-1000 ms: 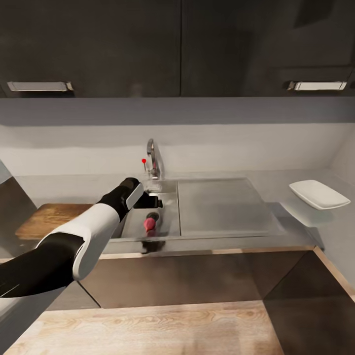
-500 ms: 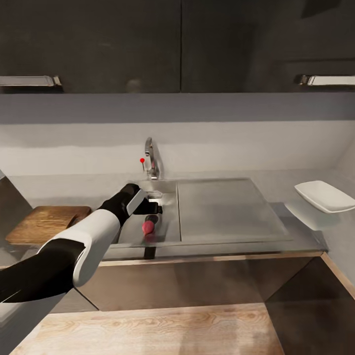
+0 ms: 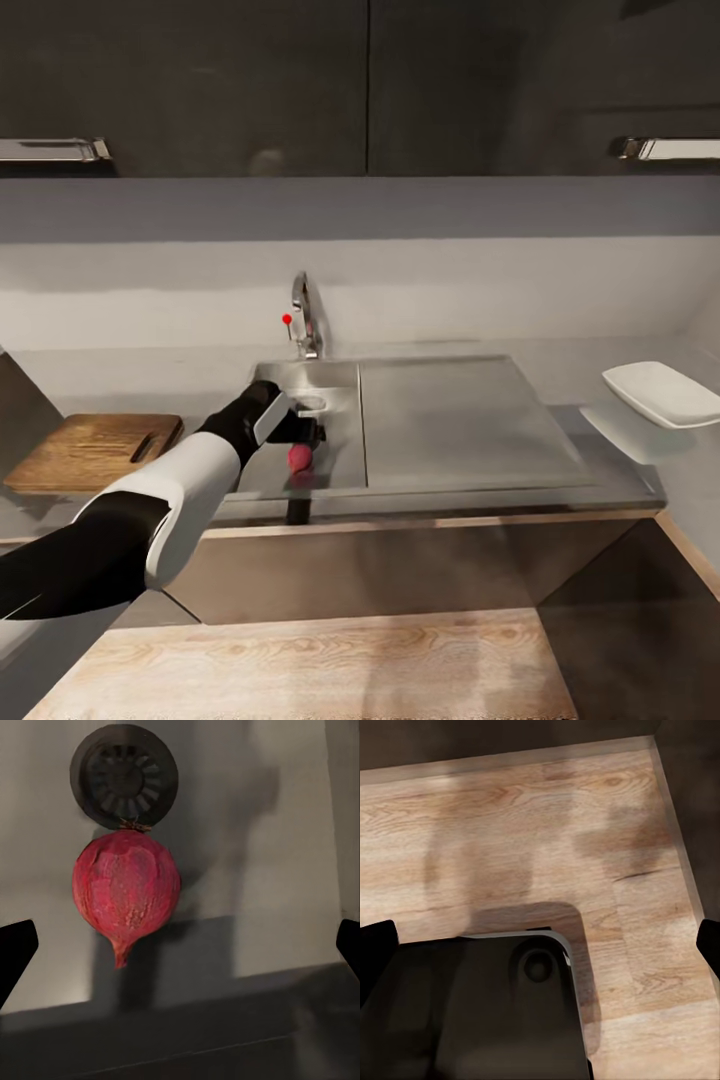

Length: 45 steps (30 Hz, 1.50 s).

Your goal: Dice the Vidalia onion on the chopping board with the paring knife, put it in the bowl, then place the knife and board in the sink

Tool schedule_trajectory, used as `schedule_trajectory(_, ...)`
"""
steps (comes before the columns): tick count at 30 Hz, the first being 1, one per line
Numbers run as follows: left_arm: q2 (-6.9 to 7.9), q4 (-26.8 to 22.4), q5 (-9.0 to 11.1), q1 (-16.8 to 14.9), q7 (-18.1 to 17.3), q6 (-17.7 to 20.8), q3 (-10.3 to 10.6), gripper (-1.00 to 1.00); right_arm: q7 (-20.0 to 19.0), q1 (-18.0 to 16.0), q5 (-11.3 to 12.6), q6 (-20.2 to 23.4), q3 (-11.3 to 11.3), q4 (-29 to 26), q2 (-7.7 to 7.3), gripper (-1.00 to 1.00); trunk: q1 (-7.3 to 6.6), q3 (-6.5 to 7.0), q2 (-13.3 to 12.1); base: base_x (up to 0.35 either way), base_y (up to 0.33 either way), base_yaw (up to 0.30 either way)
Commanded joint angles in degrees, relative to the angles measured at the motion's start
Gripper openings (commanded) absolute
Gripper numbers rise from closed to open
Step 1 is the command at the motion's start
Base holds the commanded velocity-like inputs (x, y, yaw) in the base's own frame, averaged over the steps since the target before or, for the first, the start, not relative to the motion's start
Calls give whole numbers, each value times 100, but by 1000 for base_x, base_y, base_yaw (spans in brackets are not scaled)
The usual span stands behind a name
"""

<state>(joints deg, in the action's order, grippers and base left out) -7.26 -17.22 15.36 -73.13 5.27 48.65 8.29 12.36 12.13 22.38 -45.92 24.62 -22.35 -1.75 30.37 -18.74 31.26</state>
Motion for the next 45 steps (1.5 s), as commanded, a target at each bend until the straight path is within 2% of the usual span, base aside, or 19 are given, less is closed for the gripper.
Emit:
schedule_trajectory(1,4,-6,64,3,53,22,33,100,47,1,25,-5,48,-15,-8,100,2,-17,8,0,0,0)
schedule_trajectory(11,79,-5,56,33,53,17,33,100,47,1,26,-5,47,-15,-8,100,2,-107,8,0,0,0)
schedule_trajectory(19,84,-1,50,35,53,14,33,100,45,0,27,-5,45,-10,-9,100,2,-178,8,58,24,0)
schedule_trajectory(23,85,-1,-41,36,53,15,33,100,47,2,27,-5,46,-9,-7,100,2,-211,8,40,8,0)
schedule_trajectory(32,85,-1,-67,99,53,13,33,100,47,1,28,-5,46,-7,-9,100,2,-224,8,18,1,0)
schedule_trajectory(45,85,-1,-68,106,53,-97,33,100,46,1,28,-5,46,-6,-10,100,2,-271,8,156,0,0)
